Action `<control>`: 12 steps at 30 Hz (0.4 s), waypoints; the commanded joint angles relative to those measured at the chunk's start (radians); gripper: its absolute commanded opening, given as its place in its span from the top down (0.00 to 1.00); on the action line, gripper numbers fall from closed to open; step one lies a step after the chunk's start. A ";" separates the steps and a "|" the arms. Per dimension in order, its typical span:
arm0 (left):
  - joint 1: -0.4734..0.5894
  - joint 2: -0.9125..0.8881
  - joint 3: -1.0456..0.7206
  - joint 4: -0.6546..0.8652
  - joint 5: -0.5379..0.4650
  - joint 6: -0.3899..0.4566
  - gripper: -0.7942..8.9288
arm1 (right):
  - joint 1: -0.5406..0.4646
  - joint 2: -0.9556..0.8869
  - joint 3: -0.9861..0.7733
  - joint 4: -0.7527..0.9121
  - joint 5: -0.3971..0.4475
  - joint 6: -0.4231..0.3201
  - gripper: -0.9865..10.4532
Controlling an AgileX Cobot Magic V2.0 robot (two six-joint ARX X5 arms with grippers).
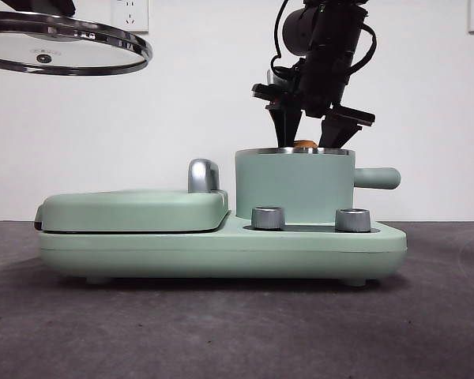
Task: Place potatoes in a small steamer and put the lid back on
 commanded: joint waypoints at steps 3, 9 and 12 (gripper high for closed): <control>-0.006 0.010 0.015 0.054 0.005 0.010 0.90 | 0.005 0.020 0.030 -0.002 -0.003 -0.011 0.58; -0.006 0.027 0.015 0.089 0.005 0.010 0.90 | 0.004 0.006 0.063 -0.019 0.003 -0.003 0.46; -0.011 0.034 0.015 0.117 0.005 0.009 0.90 | 0.005 -0.010 0.138 -0.095 0.013 -0.008 0.46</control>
